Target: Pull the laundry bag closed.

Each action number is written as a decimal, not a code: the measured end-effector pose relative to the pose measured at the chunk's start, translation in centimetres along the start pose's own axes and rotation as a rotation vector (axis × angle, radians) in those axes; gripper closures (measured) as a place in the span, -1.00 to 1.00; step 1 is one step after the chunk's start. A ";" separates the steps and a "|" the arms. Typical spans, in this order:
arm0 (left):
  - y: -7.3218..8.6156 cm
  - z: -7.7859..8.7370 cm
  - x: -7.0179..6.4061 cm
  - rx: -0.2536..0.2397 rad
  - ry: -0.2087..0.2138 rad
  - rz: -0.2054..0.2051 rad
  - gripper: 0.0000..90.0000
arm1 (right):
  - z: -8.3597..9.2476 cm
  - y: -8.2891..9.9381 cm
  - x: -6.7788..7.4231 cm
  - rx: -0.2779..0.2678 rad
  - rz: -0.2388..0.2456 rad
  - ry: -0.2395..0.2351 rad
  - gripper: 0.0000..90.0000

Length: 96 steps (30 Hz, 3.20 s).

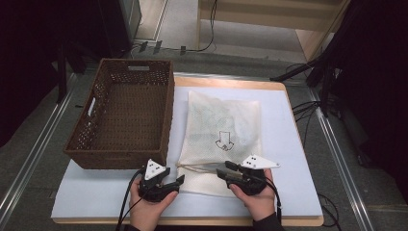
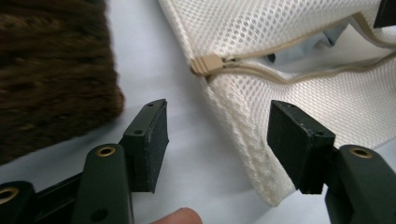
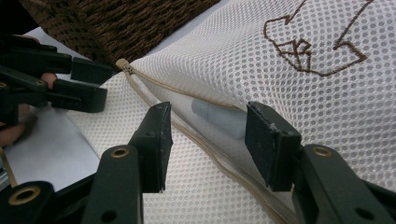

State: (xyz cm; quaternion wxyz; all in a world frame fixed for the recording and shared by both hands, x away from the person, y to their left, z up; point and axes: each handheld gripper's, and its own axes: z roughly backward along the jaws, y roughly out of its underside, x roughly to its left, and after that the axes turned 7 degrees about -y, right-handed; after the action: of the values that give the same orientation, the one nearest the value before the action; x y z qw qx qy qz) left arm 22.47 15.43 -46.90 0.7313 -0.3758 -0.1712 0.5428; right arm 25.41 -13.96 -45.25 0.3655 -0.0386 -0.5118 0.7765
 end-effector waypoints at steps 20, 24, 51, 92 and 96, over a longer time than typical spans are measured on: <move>-1.1 0.4 -0.4 -0.056 0.159 0.025 0.91 | -2.9 -3.7 4.5 -0.045 0.061 -0.069 0.43; -1.2 0.4 -0.5 -0.058 0.153 0.025 0.91 | -4.5 -4.5 5.3 -0.052 0.059 -0.073 0.53; -1.0 0.2 -1.5 -0.053 0.091 -0.076 0.90 | -8.6 -5.4 6.0 0.077 0.111 -0.018 0.79; -1.0 0.2 -1.2 -0.062 0.093 -0.057 0.86 | -6.0 -3.0 3.1 -0.049 -0.196 -0.083 0.32; -1.0 0.2 -1.2 -0.062 0.094 -0.058 0.86 | -6.4 -2.8 3.2 -0.039 -0.224 -0.102 0.34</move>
State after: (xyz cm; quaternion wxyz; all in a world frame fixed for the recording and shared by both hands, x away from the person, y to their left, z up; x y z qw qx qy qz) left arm 22.57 14.27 -45.87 0.7419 -0.4182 -0.1644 0.4976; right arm 27.32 -6.56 -45.01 0.4227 0.0514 -0.5459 0.7216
